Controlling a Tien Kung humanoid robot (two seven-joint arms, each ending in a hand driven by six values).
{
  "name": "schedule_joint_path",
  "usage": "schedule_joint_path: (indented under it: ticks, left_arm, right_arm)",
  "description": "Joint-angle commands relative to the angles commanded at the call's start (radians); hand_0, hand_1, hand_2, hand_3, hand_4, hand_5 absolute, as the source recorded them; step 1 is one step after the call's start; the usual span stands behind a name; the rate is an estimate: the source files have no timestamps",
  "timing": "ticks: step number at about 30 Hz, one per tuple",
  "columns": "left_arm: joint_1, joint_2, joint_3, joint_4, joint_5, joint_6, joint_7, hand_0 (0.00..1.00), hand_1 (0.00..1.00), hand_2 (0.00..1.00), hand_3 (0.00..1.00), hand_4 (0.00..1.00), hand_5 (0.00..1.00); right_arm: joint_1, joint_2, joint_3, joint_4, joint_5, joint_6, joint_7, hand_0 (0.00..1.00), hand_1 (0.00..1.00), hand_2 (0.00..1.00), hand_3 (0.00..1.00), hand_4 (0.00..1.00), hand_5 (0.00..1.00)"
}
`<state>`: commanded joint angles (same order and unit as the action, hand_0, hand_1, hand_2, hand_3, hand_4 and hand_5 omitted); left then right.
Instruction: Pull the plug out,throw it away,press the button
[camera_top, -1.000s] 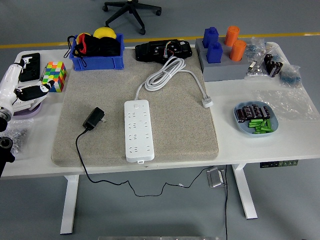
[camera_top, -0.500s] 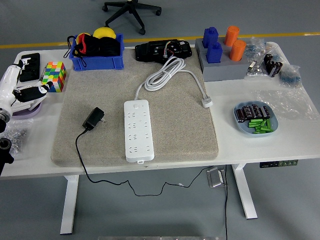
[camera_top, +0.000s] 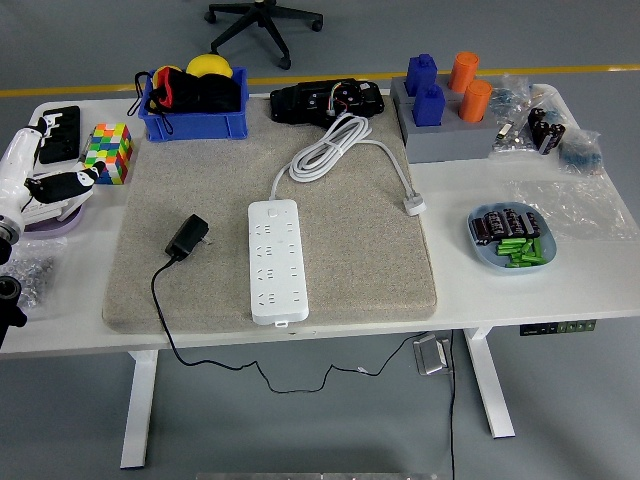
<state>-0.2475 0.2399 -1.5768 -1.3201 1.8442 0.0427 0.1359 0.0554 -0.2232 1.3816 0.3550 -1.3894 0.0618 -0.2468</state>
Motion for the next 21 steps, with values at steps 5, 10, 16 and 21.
schedule_joint_path:
  ticks: [5,10,16,21]
  left_arm:
    - [0.003,0.001,-0.004,-0.005,0.002,-0.001,0.000,0.841,0.816,0.829,0.871,0.759,0.106]
    - [0.008,0.001,-0.011,-0.009,0.004,-0.003,0.002,0.839,0.813,0.828,0.870,0.758,0.105]
    - [0.007,-0.001,-0.016,-0.013,0.005,-0.003,0.002,0.837,0.812,0.827,0.869,0.757,0.102]
    - [0.005,0.000,-0.013,-0.015,0.005,-0.004,0.003,0.835,0.812,0.826,0.869,0.755,0.098]
  right_arm:
    - [0.001,0.002,0.002,0.000,0.001,0.000,0.000,0.749,0.700,0.710,0.724,0.776,0.633]
    - [0.001,0.004,0.003,0.000,0.002,0.000,0.000,0.749,0.701,0.710,0.724,0.776,0.632]
    - [-0.002,0.003,0.004,-0.001,0.001,0.000,0.000,0.749,0.701,0.709,0.724,0.776,0.632]
    - [0.000,0.004,0.007,0.000,0.001,0.000,0.000,0.749,0.701,0.709,0.723,0.776,0.633]
